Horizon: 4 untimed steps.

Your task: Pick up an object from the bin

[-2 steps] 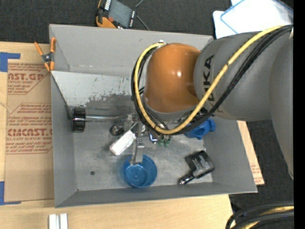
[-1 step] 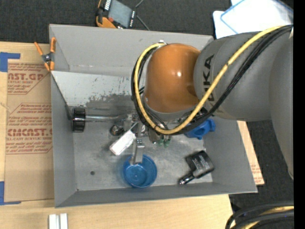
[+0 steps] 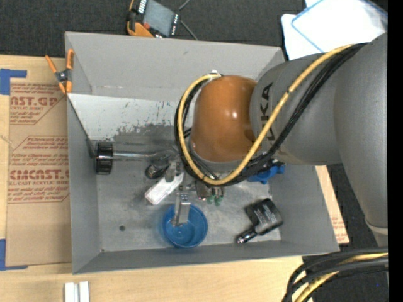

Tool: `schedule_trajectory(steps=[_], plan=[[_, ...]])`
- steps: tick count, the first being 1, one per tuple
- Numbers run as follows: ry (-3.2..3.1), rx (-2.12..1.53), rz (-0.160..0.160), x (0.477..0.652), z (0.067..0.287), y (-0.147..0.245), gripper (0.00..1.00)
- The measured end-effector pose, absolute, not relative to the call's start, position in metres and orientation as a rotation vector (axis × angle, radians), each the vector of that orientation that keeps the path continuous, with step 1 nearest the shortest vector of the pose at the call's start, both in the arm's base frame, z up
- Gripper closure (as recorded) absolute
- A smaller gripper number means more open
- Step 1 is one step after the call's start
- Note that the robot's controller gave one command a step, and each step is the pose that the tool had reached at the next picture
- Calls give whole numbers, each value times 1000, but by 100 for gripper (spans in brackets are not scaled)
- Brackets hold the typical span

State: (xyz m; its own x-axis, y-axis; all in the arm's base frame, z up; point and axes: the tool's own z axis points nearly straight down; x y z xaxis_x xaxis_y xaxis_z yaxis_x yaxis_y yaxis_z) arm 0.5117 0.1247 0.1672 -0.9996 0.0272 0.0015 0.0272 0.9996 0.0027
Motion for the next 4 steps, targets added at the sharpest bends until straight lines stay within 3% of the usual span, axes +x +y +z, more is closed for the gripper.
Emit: schedule_trajectory(steps=[1, 3, 4], plan=[[-3148, -51, -6, 525, 149, 114, 0], [-3147, -27, -7, 508, 139, 120, 0], [-3141, 228, -9, 532, 152, 113, 0]])
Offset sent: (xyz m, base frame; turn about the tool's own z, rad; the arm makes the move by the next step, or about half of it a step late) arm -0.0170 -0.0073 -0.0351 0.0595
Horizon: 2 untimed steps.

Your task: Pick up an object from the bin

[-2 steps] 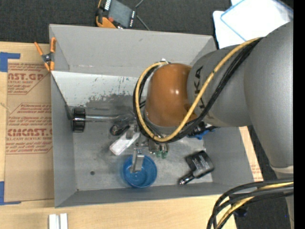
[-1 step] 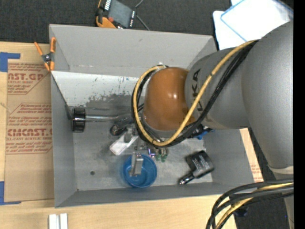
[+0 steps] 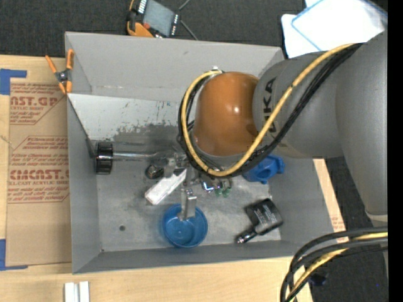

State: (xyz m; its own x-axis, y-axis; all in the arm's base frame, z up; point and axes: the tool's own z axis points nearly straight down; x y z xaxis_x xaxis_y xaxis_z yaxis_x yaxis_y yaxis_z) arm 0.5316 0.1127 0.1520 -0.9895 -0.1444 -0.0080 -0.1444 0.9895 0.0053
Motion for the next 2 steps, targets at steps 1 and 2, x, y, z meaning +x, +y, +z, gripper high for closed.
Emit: schedule_trajectory(steps=[1, 2], plan=[[3136, -59, 10, 512, 97, 101, 0], [3096, -177, 22, 545, 77, 115, 0]])
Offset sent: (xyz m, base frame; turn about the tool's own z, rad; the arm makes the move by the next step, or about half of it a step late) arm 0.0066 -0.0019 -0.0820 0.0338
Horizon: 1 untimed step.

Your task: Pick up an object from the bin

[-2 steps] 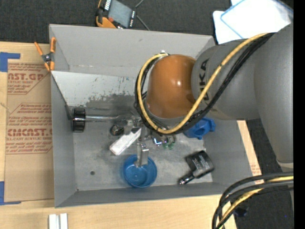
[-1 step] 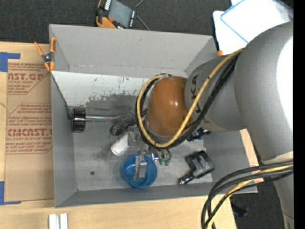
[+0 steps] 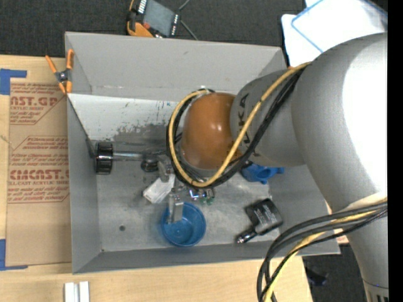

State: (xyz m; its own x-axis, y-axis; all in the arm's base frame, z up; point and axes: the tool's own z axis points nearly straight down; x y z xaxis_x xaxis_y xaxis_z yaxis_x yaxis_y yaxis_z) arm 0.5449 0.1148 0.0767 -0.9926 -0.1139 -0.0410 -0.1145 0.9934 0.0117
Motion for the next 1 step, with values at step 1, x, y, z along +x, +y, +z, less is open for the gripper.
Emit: schedule_trajectory(steps=[1], plan=[[3116, -106, 28, 560, 77, 103, 0]])
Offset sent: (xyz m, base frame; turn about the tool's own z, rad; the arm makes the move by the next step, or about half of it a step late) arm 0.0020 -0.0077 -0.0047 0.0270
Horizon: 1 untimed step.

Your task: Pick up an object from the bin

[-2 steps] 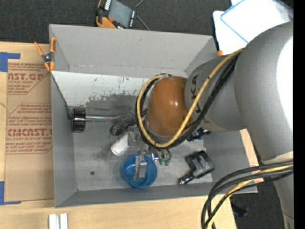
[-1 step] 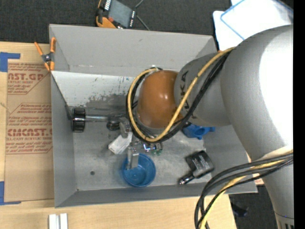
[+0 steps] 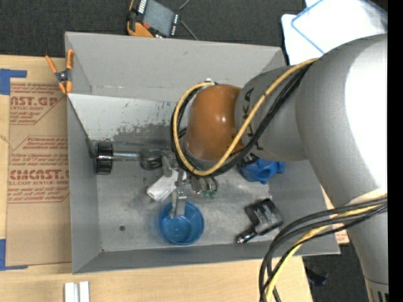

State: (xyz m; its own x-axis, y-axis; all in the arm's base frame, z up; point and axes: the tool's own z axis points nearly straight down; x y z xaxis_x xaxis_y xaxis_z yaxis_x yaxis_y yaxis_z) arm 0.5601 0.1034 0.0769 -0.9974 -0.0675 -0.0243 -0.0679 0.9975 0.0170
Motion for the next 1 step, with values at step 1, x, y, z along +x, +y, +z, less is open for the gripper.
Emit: schedule_trajectory(steps=[1], plan=[[3082, -135, 29, 552, 79, 108, 100]])
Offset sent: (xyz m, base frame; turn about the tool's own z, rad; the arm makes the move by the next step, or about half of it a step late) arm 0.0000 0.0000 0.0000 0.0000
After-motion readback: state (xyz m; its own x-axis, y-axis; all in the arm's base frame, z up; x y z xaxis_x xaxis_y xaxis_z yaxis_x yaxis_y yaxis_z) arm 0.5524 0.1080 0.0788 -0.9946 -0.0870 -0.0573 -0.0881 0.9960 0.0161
